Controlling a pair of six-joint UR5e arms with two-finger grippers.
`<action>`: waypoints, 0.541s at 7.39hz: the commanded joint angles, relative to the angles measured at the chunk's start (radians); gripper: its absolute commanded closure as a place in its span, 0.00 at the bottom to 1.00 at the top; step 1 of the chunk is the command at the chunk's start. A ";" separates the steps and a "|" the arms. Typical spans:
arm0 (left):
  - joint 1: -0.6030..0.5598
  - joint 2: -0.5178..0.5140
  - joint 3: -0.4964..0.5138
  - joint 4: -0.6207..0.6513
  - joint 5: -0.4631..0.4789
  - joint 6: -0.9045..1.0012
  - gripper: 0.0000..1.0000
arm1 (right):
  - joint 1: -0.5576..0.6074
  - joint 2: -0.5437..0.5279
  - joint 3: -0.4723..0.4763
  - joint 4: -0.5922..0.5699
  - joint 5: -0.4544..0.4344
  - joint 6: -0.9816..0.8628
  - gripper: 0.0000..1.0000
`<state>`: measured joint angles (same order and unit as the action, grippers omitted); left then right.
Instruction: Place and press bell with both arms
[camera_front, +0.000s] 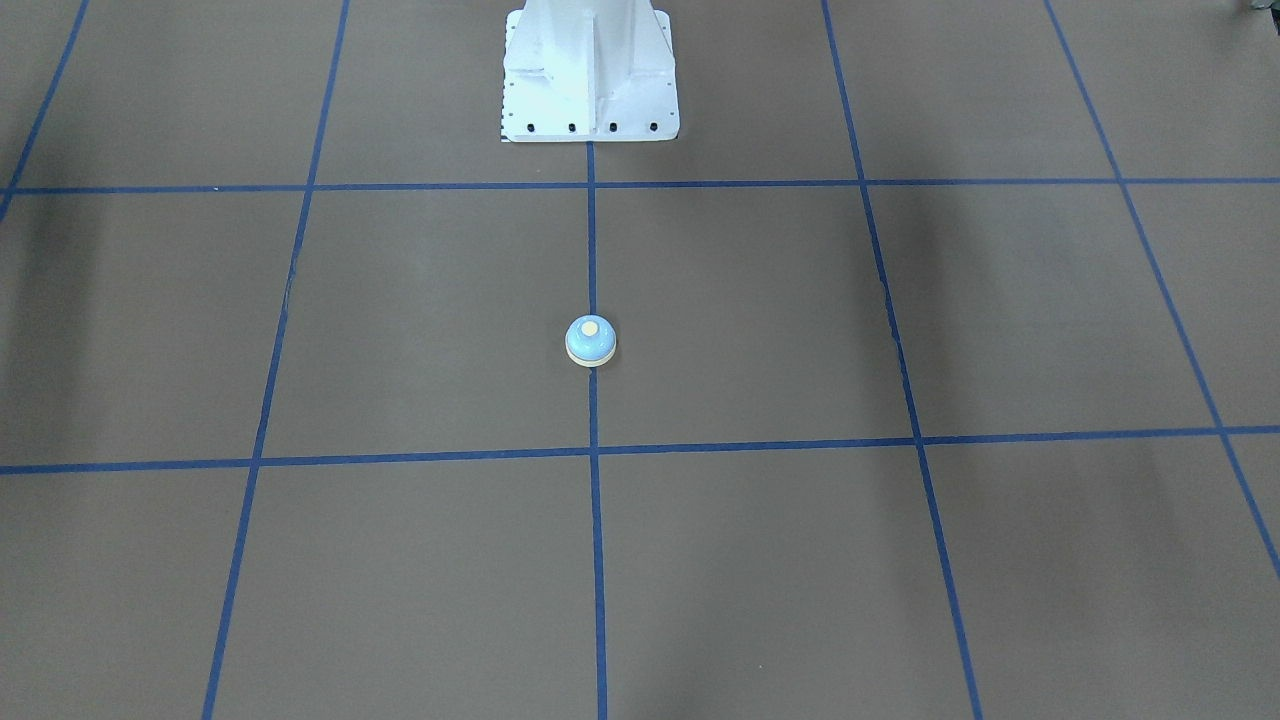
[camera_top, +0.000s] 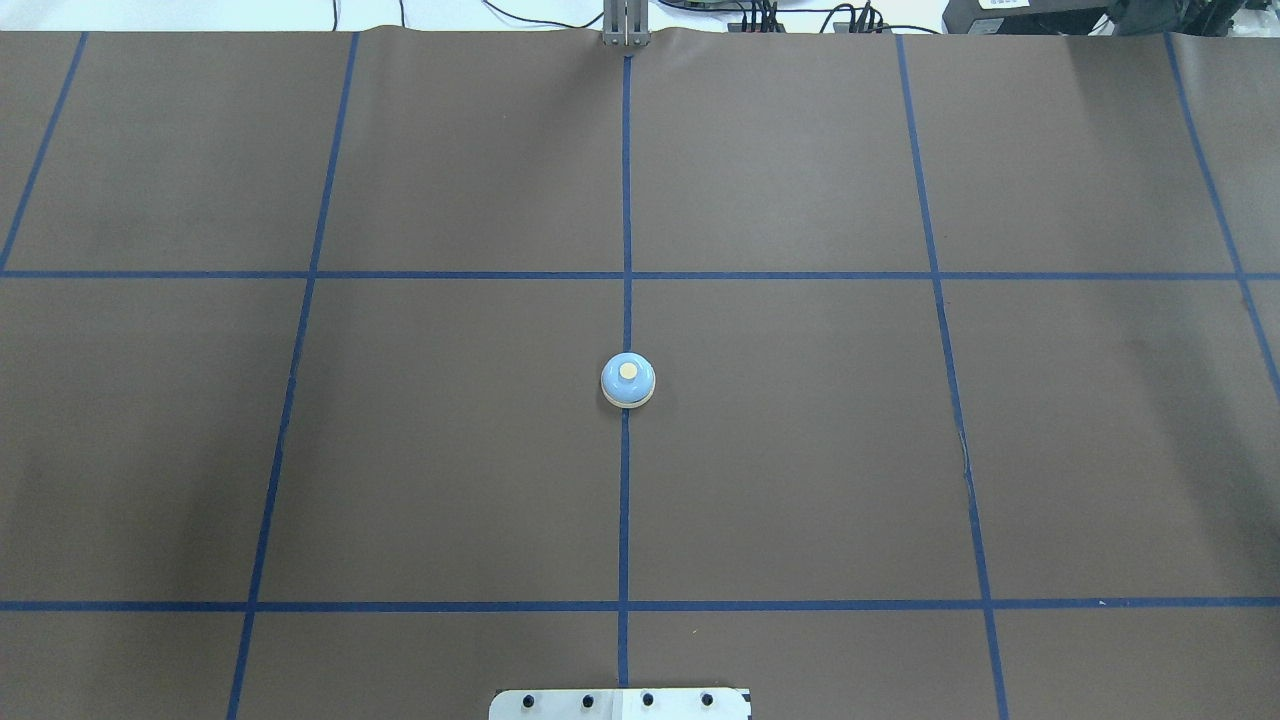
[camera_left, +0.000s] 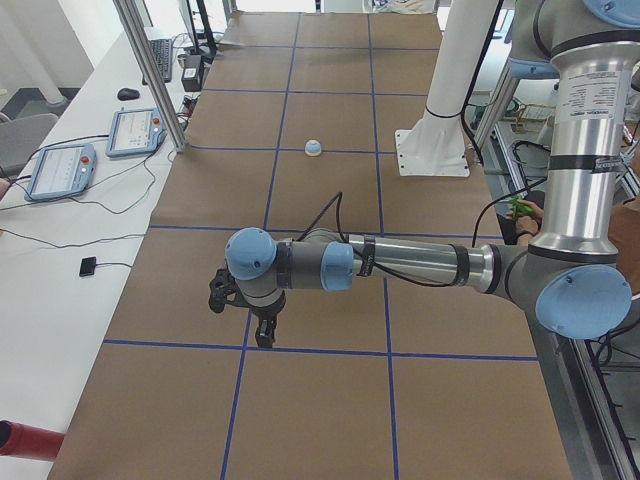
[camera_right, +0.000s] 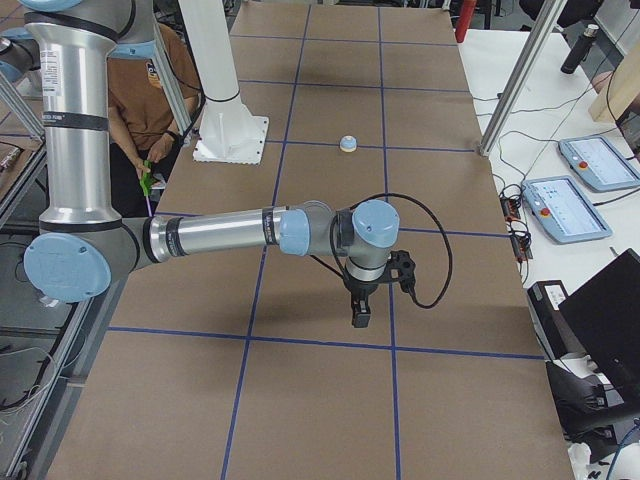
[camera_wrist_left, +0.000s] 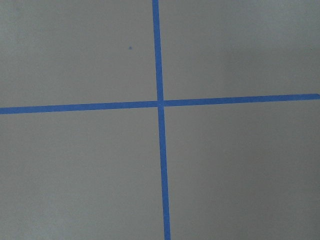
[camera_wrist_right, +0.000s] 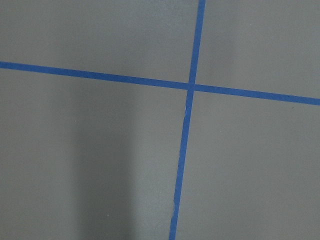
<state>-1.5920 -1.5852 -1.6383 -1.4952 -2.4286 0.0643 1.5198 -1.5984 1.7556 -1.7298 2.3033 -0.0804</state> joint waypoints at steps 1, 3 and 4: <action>0.001 0.001 -0.002 -0.004 -0.001 0.002 0.00 | -0.001 0.000 -0.002 0.001 -0.007 -0.004 0.00; 0.001 -0.001 -0.002 -0.001 0.000 -0.009 0.00 | -0.001 0.002 -0.008 0.001 -0.004 -0.006 0.00; 0.000 -0.001 -0.003 0.000 0.000 -0.009 0.00 | -0.001 0.000 -0.007 0.001 0.001 0.002 0.00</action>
<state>-1.5914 -1.5854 -1.6403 -1.4969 -2.4288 0.0581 1.5187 -1.5977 1.7497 -1.7289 2.2997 -0.0844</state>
